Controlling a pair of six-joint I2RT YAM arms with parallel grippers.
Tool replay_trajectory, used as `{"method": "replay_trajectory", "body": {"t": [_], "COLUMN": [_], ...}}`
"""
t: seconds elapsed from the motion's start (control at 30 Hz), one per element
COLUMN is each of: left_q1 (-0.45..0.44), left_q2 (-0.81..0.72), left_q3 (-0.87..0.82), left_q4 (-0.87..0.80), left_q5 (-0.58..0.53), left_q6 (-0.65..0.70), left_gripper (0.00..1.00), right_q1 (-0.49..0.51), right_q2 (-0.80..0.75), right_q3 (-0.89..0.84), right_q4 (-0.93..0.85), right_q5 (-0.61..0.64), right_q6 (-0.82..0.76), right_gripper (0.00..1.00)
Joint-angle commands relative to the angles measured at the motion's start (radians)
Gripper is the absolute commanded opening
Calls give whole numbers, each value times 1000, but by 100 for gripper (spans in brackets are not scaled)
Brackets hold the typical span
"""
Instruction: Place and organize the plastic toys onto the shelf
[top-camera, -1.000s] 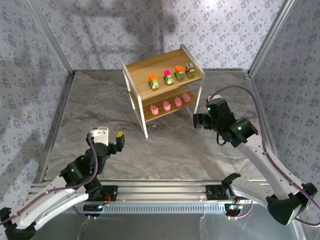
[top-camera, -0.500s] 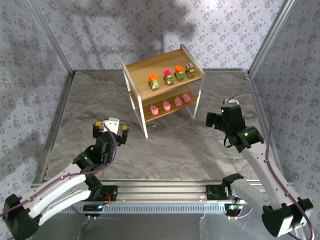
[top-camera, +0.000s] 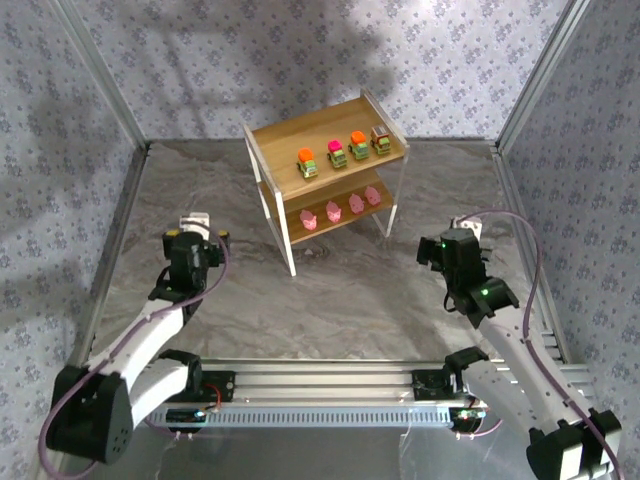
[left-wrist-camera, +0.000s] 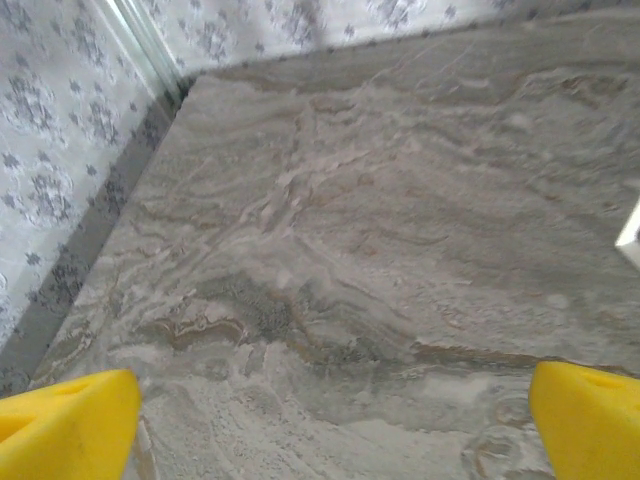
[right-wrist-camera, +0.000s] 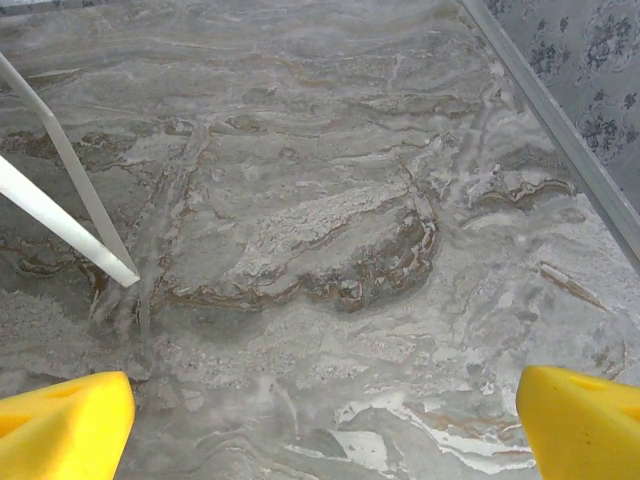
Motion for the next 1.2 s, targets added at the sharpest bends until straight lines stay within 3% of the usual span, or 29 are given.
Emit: {"method": "replay_trajectory", "body": {"t": [0.0, 0.3, 0.77, 0.97, 1.17], "left_q1": [45, 174, 228, 247, 251], "left_q2": [102, 303, 494, 522, 525], "left_q3": [-21, -30, -47, -16, -1], "left_q4": [184, 401, 636, 606, 580], "left_q5": [108, 283, 399, 428, 382], "left_q6": [38, 23, -10, -23, -45], "left_gripper": [100, 100, 100, 100, 100], "right_q1": [-4, -14, -60, -143, -157], "right_q2": [6, 45, 135, 183, 398], "right_q3": [-10, -100, -123, -168, -177], "right_q4": [93, 280, 454, 606, 804], "right_q5": [34, 35, -39, -128, -126], "right_q6": [-74, -192, -317, -333, -402], "right_gripper": [100, 100, 100, 100, 99]}}
